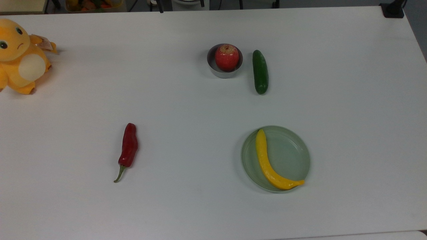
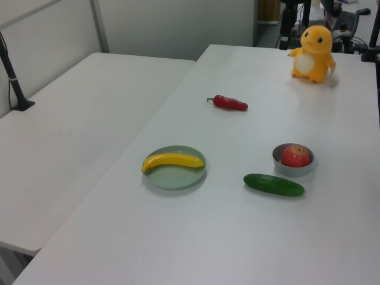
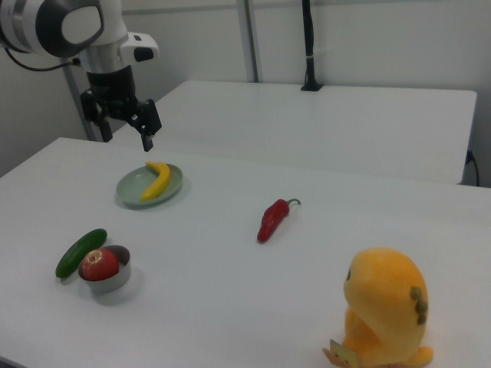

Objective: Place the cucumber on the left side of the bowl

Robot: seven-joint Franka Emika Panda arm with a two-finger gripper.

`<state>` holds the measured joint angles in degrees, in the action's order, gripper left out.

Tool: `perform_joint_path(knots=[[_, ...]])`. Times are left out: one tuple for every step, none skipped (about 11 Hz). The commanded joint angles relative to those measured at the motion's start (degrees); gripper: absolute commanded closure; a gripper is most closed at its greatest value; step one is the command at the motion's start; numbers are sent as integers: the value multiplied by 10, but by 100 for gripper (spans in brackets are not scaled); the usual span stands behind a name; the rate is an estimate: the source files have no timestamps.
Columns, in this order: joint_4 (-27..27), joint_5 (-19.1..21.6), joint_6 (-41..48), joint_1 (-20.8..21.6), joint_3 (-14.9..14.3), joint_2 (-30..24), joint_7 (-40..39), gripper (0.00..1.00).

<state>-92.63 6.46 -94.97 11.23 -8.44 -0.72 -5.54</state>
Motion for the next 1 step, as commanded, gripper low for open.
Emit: perform_joint_path(knots=[[-12, 5, -15, -2, -2, -6, -15, 0]])
